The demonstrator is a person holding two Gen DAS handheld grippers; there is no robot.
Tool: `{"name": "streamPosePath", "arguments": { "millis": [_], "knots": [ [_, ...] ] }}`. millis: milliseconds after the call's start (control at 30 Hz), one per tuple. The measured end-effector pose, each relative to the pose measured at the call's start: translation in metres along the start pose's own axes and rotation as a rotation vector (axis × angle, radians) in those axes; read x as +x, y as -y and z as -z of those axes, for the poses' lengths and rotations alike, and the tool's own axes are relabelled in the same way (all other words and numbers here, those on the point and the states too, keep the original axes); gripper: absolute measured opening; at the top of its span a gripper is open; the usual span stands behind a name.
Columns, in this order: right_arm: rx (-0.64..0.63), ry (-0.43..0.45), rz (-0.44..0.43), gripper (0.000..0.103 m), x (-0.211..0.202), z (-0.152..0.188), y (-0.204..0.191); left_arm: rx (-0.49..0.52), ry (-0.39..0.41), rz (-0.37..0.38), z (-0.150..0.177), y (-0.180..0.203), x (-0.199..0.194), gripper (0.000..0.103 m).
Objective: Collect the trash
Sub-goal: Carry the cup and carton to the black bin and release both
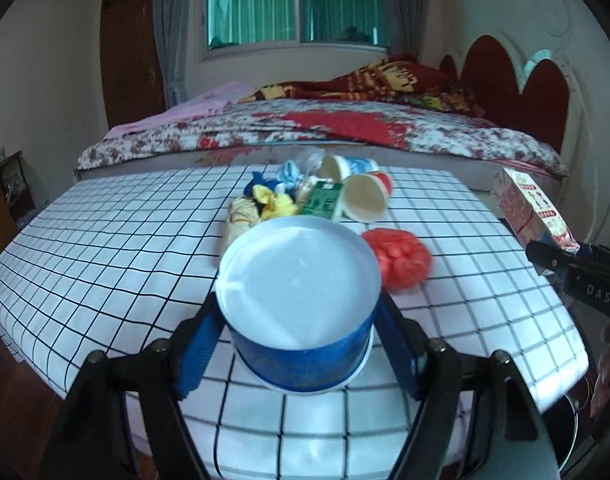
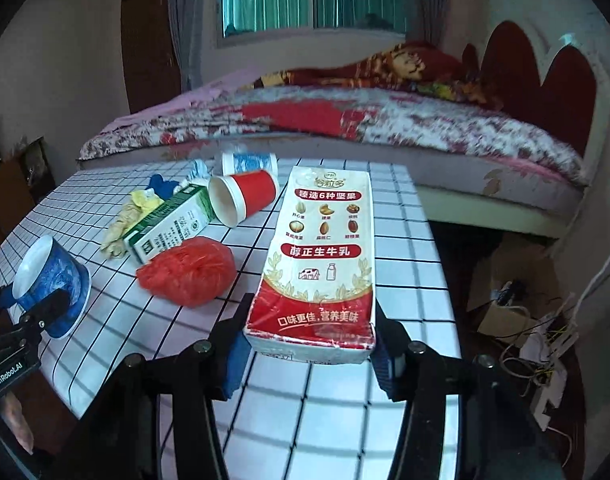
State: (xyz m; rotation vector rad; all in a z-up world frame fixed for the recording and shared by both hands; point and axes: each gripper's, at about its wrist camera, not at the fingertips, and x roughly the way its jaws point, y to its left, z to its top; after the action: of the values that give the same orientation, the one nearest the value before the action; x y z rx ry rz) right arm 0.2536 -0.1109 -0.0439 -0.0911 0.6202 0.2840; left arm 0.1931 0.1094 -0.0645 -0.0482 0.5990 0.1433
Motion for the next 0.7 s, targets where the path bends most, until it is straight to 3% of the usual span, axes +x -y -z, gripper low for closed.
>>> {"name": "streamPosePath", "arguments": {
  "millis": [233, 467, 700],
  "knots": [
    [0.011, 0.049, 0.003, 0.053, -0.063, 0.022, 0.007, 0.036, 0.034, 0.046, 0.009, 0.023, -0.038, 0.075],
    [0.004, 0.091, 0.021, 0.054, -0.118, 0.05, 0.017, 0.098, 0.091, 0.139, 0.018, 0.057, -0.083, 0.075],
    [0.011, 0.108, 0.052, 0.054, -0.154, 0.08, 0.031, 0.155, 0.114, 0.242, 0.027, 0.094, -0.103, 0.075]
  ]
}}
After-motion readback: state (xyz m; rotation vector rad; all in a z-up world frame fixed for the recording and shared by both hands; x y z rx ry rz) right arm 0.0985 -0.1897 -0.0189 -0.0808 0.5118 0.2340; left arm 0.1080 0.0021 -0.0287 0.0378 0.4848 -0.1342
